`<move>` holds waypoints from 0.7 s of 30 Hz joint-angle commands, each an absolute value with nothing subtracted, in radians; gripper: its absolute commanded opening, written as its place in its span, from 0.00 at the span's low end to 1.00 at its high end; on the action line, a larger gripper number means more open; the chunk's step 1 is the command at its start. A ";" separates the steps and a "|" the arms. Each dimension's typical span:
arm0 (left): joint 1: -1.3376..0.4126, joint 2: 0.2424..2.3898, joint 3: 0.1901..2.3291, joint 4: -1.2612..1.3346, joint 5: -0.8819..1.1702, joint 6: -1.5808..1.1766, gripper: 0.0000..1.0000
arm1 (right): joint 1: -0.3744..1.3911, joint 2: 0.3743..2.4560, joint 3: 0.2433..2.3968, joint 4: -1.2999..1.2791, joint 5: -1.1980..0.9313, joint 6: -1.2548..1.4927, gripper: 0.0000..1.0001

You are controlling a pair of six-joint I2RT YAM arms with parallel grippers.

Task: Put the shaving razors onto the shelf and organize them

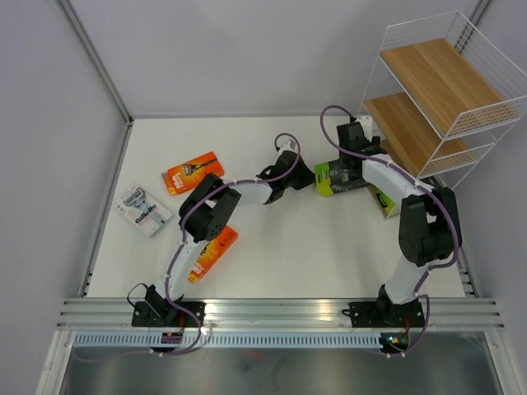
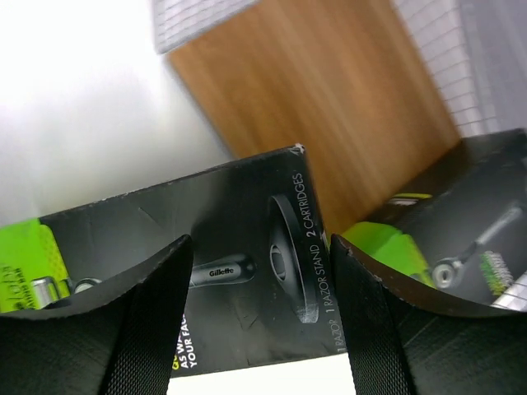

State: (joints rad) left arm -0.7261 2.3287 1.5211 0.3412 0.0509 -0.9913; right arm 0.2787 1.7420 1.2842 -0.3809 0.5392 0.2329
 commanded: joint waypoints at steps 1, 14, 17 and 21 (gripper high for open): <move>-0.807 2.393 1.670 0.347 0.048 -1.095 0.02 | 0.305 1.841 1.319 -0.420 0.555 0.215 0.73; -0.861 2.393 1.737 0.196 -0.257 -1.207 0.02 | 0.305 1.882 1.427 -0.408 0.445 0.147 0.97; -0.861 2.381 1.724 0.169 -0.313 -1.256 0.02 | 0.305 1.876 1.448 -0.428 0.443 0.166 0.97; -0.859 2.372 1.733 0.153 -0.363 -1.261 0.02 | 0.305 1.836 1.454 -0.477 0.425 0.212 0.97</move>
State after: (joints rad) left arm -0.8455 2.4115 1.7084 0.2016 -0.2981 -1.1847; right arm 0.3077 1.8832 1.4197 -0.4297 0.4572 0.1726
